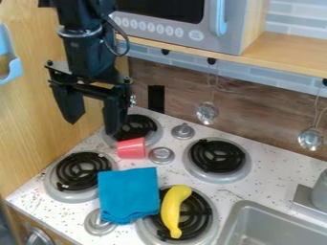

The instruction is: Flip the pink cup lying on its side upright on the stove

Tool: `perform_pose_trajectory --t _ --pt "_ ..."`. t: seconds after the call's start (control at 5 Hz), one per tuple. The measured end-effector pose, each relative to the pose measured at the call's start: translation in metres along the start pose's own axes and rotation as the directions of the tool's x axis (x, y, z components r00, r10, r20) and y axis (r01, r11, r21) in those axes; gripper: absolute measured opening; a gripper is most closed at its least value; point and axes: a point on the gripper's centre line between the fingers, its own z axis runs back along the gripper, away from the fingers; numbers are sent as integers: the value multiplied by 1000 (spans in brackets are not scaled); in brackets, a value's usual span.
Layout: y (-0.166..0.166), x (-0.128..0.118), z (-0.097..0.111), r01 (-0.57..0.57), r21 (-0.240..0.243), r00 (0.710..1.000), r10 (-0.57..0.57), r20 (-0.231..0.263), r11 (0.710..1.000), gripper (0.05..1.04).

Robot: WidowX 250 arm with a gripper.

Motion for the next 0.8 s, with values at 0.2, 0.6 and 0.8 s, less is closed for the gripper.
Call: perform_pose_trajectory --t 0.2,0.6,0.8 --pt "0 0 0 0 0 1000 0 0 1000 1001" --pt "0 9 -25 12 130 990 -30 136 991 1001" --pt "2 31 -52 15 235 971 -71 230 972 1001"
